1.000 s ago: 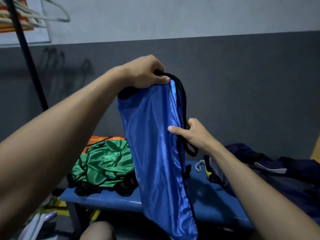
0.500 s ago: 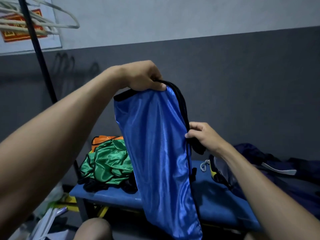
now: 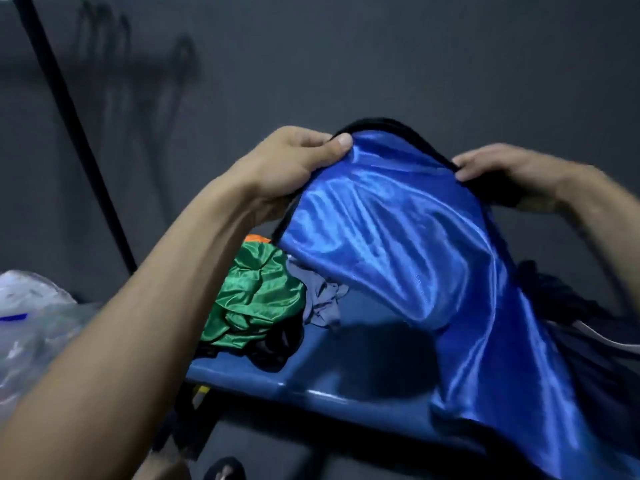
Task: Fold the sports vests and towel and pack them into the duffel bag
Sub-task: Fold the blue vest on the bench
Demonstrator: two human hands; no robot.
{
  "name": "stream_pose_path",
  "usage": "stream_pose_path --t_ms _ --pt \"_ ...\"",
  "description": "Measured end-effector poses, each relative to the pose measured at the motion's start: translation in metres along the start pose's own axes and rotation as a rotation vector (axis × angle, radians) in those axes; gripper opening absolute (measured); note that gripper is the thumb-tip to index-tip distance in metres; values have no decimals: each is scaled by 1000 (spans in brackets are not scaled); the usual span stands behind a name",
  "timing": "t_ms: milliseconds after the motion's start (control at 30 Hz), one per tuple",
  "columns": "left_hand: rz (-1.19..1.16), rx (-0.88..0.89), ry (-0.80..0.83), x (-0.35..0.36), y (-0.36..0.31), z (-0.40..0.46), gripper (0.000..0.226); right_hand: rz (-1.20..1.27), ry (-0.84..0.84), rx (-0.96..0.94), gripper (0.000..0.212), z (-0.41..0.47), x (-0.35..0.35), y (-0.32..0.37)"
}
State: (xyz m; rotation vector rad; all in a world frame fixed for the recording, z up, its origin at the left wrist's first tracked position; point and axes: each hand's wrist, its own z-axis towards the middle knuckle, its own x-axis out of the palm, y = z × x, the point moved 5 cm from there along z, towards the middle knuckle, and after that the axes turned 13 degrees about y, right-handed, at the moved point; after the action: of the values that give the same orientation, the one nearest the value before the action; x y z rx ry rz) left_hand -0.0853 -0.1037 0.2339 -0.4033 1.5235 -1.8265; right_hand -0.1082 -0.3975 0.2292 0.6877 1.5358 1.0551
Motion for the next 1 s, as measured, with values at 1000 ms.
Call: stream_pose_path --t_ms 1000 --pt "1099 -73 -318 -54 262 37 19 -448 -235 143 13 118 81 -216"
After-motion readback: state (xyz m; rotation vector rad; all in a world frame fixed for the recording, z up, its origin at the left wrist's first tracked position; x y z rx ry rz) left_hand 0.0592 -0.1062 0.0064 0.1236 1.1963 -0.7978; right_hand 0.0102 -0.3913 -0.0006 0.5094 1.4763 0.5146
